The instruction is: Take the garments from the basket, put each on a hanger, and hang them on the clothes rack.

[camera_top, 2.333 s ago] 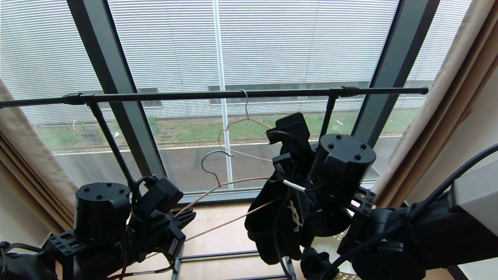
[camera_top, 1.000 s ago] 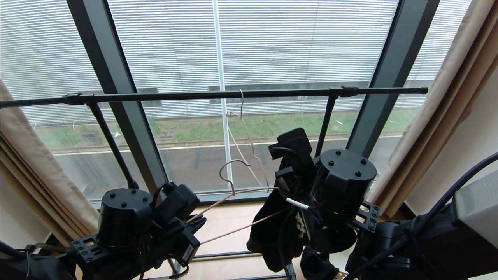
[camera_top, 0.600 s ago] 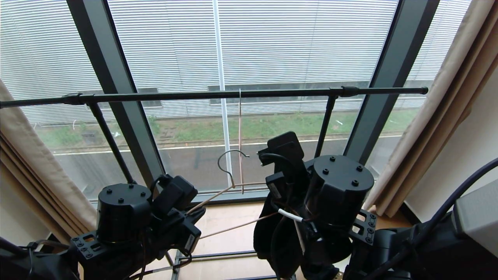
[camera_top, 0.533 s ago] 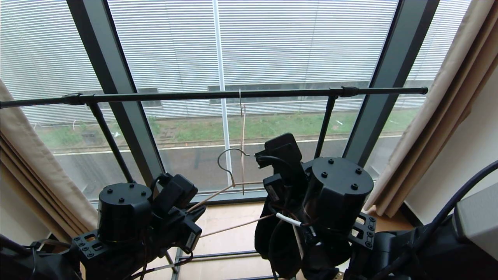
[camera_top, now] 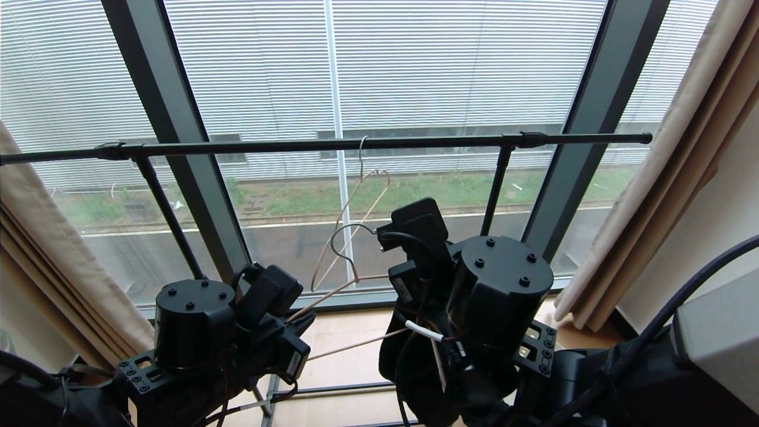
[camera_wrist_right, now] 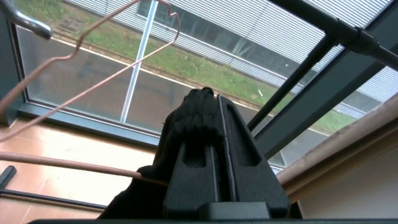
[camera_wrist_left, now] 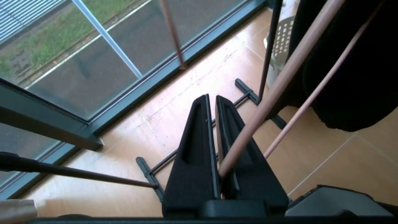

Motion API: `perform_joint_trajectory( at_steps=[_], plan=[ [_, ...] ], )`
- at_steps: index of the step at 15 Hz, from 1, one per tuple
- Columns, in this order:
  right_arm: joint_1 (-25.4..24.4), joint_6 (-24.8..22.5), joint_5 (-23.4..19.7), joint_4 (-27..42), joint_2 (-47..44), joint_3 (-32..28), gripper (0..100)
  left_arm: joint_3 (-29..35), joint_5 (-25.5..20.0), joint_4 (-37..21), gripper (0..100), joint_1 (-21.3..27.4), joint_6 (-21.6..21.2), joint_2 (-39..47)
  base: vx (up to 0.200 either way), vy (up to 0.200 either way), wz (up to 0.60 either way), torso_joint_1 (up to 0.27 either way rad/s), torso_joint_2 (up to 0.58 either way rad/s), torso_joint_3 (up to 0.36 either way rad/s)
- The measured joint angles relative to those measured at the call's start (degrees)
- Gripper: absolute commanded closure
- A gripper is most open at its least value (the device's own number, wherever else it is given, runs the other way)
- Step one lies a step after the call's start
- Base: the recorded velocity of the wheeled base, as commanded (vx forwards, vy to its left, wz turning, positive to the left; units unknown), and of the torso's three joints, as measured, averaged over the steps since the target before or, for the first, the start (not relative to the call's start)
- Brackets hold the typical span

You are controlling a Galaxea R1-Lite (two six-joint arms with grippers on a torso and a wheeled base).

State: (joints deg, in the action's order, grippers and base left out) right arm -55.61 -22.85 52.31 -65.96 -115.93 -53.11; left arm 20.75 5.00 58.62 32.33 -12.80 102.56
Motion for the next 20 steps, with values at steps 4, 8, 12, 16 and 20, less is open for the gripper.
perform_joint_trajectory(
  at_steps=[4, 8, 12, 16, 20],
  plan=[
    [-0.04, 1.1, 0.05, -0.13, -1.44, -4.62, 100, -0.22, 0.0, 0.0, 100, 0.13, -0.02, 0.06, 0.0, 0.0, 0.0, 0.0, 0.0, 0.0],
    [-0.5, 1.45, 0.16, -0.22, -1.55, -4.62, 100, 0.06, 0.17, 0.02, 100, -0.09, 0.11, 0.04, 0.0, 0.0, 0.0, 0.0, 0.0, 0.0],
    [2.1, 1.48, 1.69, -0.55, -1.43, -4.33, 100, 1.11, 1.4, 0.0, 100, -2.49, 0.95, -0.38, 0.0, 0.0, 0.0, 0.0, 0.0, 0.0],
    [4.85, 1.43, 2.1, -1.17, -0.72, -4.29, 100, 2.6, 1.49, 0.06, 100, -5.85, 1.01, -1.87, 0.0, 0.0, 0.0, 0.0, 0.0, 0.0],
    [5.4, 1.41, 2.1, -1.1, -0.5, -4.29, 100, 4.57, 1.65, -0.02, 100, -8.37, 2.6, -2.67, 0.0, 0.0, 0.0, 0.0, 0.0, 0.0]
  ],
)
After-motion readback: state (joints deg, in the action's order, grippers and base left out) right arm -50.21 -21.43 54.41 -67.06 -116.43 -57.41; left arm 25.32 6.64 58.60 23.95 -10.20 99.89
